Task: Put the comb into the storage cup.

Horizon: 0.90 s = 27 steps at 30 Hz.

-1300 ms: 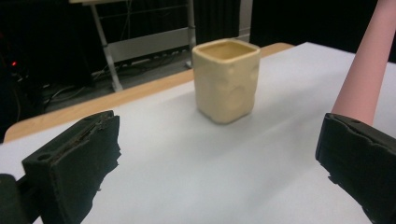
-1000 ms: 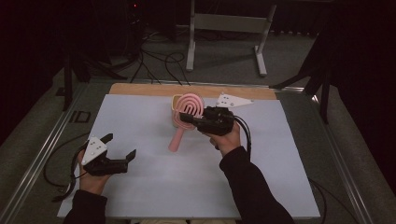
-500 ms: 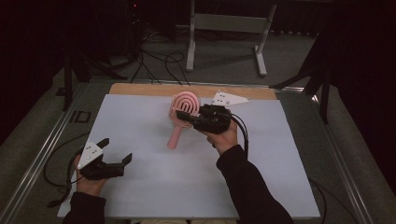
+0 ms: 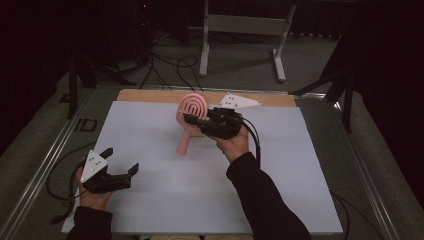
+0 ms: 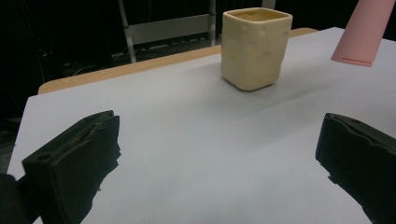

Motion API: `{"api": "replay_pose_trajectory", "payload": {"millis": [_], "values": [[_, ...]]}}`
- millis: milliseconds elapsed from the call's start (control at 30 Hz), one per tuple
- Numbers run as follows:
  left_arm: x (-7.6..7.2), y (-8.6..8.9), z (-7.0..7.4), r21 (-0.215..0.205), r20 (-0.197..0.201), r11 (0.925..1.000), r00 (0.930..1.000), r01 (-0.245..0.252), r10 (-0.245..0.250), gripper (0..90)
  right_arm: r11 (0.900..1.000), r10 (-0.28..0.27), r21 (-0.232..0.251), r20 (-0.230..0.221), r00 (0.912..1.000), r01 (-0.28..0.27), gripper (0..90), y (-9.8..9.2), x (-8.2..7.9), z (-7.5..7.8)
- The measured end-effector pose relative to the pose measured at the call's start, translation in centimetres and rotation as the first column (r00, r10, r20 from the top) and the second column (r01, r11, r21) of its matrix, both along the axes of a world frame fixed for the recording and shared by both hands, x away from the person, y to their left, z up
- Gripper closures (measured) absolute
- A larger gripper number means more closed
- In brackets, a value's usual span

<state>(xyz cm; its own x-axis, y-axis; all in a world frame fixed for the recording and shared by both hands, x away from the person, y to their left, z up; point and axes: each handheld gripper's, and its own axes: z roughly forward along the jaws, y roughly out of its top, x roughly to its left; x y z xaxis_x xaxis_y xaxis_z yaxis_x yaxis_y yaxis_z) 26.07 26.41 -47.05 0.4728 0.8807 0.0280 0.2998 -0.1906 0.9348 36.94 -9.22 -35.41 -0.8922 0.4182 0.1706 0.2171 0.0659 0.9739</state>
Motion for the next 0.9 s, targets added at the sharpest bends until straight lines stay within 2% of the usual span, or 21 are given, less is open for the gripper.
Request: {"api": "replay_pose_trajectory", "payload": {"millis": [133, 400, 900], "values": [[0.0, -0.1, -0.1, 0.01, 0.002, 0.9999, 1.0, -0.005, 0.005, 0.0, 1.0, -0.022, -0.005, -0.003, 0.9998, 0.022, 63.6, 0.2, 0.3, 0.1], [0.0, -0.1, -0.1, 0.003, 0.004, 1.0, 1.0, -0.003, 0.003, 0.0, 0.998, -0.066, -0.011, 0.006, 0.9978, 0.066, 63.6, 0.4, 1.2, 0.5], [-0.1, -0.1, -0.1, 0.004, 0.007, 1.0, 1.0, -0.002, 0.002, 0.0, 0.993, -0.108, -0.036, 0.011, 0.9941, 0.108, 63.7, 1.4, 3.1, 1.5]]}}
